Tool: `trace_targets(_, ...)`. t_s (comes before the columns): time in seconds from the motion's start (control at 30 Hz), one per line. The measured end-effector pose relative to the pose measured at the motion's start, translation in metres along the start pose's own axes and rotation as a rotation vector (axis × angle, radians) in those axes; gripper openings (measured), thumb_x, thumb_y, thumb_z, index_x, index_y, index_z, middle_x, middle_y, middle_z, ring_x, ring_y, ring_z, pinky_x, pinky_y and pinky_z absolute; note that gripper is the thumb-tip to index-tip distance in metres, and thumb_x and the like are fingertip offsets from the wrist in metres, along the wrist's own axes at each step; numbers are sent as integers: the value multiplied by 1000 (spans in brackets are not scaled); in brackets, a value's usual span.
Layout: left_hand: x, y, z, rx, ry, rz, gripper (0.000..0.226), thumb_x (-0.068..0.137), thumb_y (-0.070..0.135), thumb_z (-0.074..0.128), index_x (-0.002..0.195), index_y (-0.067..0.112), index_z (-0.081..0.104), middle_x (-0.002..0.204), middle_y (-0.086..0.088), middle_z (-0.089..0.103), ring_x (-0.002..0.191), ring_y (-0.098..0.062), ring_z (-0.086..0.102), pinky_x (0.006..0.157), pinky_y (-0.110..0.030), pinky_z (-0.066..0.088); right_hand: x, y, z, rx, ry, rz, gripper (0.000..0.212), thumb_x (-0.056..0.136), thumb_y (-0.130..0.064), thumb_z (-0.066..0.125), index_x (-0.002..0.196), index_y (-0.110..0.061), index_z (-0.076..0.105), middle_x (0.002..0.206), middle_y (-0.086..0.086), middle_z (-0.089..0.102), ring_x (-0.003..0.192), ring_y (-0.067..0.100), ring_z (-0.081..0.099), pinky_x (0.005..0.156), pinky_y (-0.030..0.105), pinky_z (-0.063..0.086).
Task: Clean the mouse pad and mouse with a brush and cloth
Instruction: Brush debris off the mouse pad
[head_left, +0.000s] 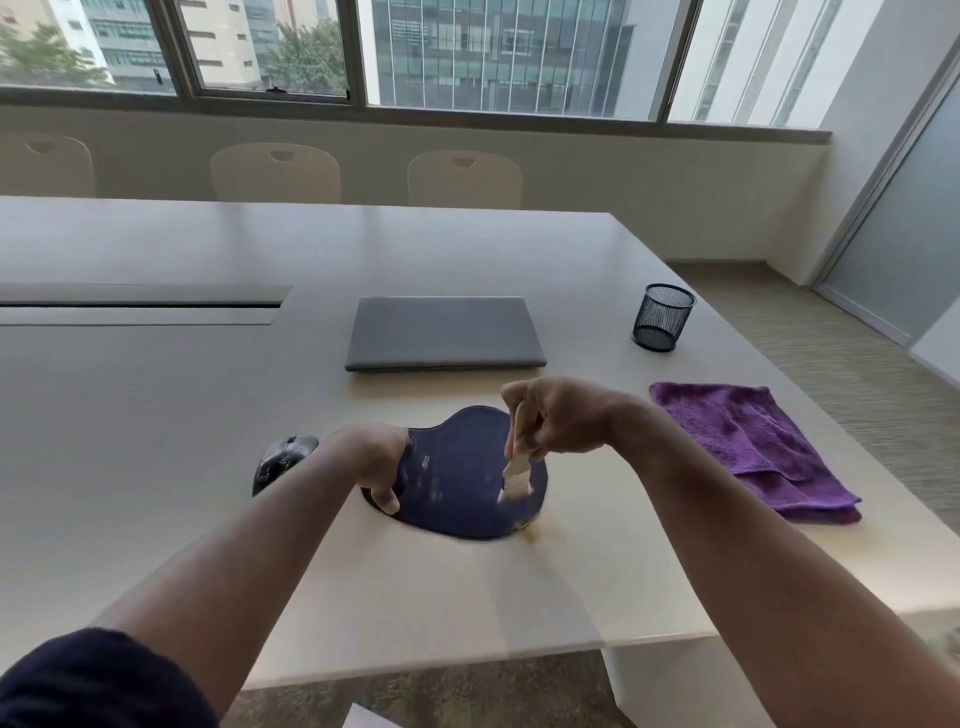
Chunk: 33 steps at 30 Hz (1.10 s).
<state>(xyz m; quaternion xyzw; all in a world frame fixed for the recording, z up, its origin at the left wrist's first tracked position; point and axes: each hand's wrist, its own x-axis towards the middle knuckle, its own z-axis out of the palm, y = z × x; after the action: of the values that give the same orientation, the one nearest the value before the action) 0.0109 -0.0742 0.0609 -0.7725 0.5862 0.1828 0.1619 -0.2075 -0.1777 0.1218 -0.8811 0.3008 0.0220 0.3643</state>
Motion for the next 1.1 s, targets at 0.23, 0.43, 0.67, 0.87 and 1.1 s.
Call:
trace_targets(0.23, 0, 0, 0, 10, -12, -11, 78, 65, 39, 88, 131, 23, 50, 124, 0, 62, 112, -25, 59, 82, -28, 44, -1, 1, 8, -54, -114, 43, 35, 82, 16, 61, 74, -14, 44, 90, 6, 77, 73, 9, 74, 69, 29, 61)
trace_targets(0.43, 0, -1, 0, 15, -18, -15, 77, 64, 38, 88, 129, 20, 52, 121, -2, 62, 110, -27, 59, 92, -34, 50, -3, -6, 3, -75, 4, -16, 36, 80, 15, 60, 71, -16, 42, 93, 10, 77, 81, 14, 71, 67, 25, 57)
trace_targets(0.67, 0, 0, 0, 11, -16, -15, 76, 66, 38, 88, 130, 19, 52, 122, -2, 62, 111, -27, 59, 89, -31, 48, -3, -2, 4, -76, -131, 35, 35, 82, 11, 65, 73, -16, 44, 88, 1, 78, 78, 8, 74, 62, 18, 54)
trace_targets(0.87, 1, 0, 0, 9, -23, -18, 76, 65, 37, 88, 130, 18, 52, 122, -2, 62, 110, -26, 60, 93, -33, 49, 0, -2, 3, 1, 45, -45, 32, 81, 8, 65, 72, -16, 46, 90, 7, 77, 89, 19, 74, 78, 40, 60)
trace_targets(1.1, 0, 0, 0, 6, -19, -9, 76, 65, 37, 88, 130, 19, 53, 122, -1, 63, 110, -26, 60, 87, -30, 48, -1, 11, 29, 327, 59, 5, 25, 84, 6, 68, 84, -9, 48, 93, 19, 76, 85, 28, 76, 80, 47, 61)
